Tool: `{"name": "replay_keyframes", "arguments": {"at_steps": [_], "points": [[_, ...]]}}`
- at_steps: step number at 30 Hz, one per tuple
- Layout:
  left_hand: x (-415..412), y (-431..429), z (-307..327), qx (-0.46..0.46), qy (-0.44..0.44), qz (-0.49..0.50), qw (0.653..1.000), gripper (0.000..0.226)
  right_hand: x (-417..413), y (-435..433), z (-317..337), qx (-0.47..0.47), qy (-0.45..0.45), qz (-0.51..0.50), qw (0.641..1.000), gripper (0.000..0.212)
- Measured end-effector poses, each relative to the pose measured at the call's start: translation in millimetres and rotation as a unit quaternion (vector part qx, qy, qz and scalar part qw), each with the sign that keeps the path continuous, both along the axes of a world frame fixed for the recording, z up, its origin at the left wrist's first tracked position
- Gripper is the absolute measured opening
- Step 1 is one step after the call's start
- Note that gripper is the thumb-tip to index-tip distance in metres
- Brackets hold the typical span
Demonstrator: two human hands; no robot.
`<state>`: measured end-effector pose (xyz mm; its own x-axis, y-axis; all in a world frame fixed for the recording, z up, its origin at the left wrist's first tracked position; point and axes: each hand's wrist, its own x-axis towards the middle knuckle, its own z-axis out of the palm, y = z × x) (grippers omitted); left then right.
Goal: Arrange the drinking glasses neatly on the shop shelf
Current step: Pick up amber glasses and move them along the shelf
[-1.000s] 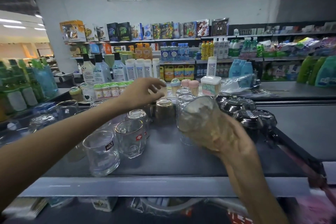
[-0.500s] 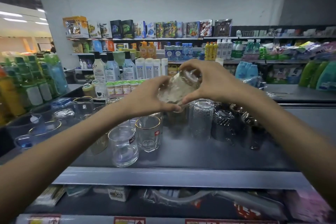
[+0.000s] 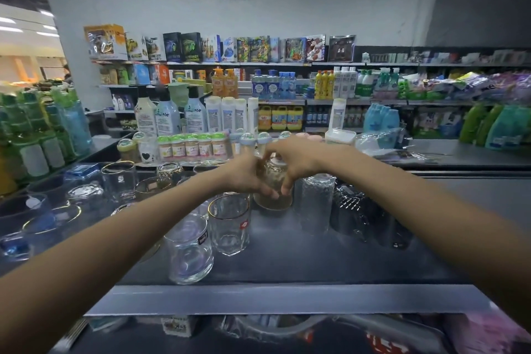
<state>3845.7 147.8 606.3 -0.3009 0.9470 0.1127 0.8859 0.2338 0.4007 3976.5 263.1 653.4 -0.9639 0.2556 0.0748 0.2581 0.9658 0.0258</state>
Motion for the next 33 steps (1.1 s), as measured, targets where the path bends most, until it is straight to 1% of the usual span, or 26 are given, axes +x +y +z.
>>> {"name": "replay_keyframes", "arguments": {"at_steps": [4,6,9,13,14,16,20,22,24,27,30,31,33], "points": [[-9.5,11.7,-9.7,-0.018,0.003,0.005,1.0,0.049,-5.5,3.3,-11.6,-0.017,-0.031,-0.01,0.999,0.092],[-10.3,14.8,-12.3,-0.044,0.032,0.026,0.998,0.048,-8.1,4.2,-16.3,-0.022,-0.042,-0.012,0.999,0.094],[-7.9,17.9,-18.8,-0.066,0.088,0.056,0.992,0.062,-8.5,1.9,-19.5,-0.015,-0.048,-0.015,0.999,0.098],[-6.7,18.5,-25.9,-0.086,0.125,0.051,0.987,0.077,-10.4,-0.6,-25.1,-0.002,-0.068,-0.013,0.998,0.085],[-5.7,18.3,-25.7,-0.089,0.129,0.047,0.986,0.076,-10.4,-1.0,-26.3,0.004,-0.072,-0.011,0.997,0.083],[-4.5,19.8,-24.5,-0.095,0.122,0.037,0.987,0.067,-10.1,-0.6,-29.4,0.014,-0.076,-0.01,0.997,0.081],[-2.3,18.6,-17.9,-0.09,0.064,-0.004,0.994,0.048,-7.3,-4.1,-32.7,0.013,-0.081,-0.013,0.997,0.079],[-1.9,16.4,-13.7,-0.091,0.075,-0.009,0.993,0.041,-3.8,-7.4,-29.2,0.033,-0.08,-0.014,0.996,0.077],[-1.9,11.6,-7.2,-0.092,0.11,-0.005,0.99,0.035,5.3,-11.8,-18.6,0.055,-0.043,-0.008,0.997,0.072],[-0.5,-1.5,6.8,-0.058,0.152,-0.006,0.987,0.033,32.1,-22.7,-3.6,0.051,0.064,-0.003,0.997,0.057],[12.4,-22.2,16.9,-0.003,0.143,-0.015,0.99,0.042,63.8,-36.9,-14.6,-0.023,0.204,-0.014,0.978,0.044],[21.1,-30.1,18.1,0.008,0.151,-0.013,0.988,0.045,73.3,-43.0,-25.8,-0.06,0.252,-0.022,0.966,0.041],[39.5,-43.3,16.0,0.022,0.192,-0.015,0.981,0.049,85.8,-55.8,-57.9,-0.122,0.33,-0.049,0.935,0.038]]}}
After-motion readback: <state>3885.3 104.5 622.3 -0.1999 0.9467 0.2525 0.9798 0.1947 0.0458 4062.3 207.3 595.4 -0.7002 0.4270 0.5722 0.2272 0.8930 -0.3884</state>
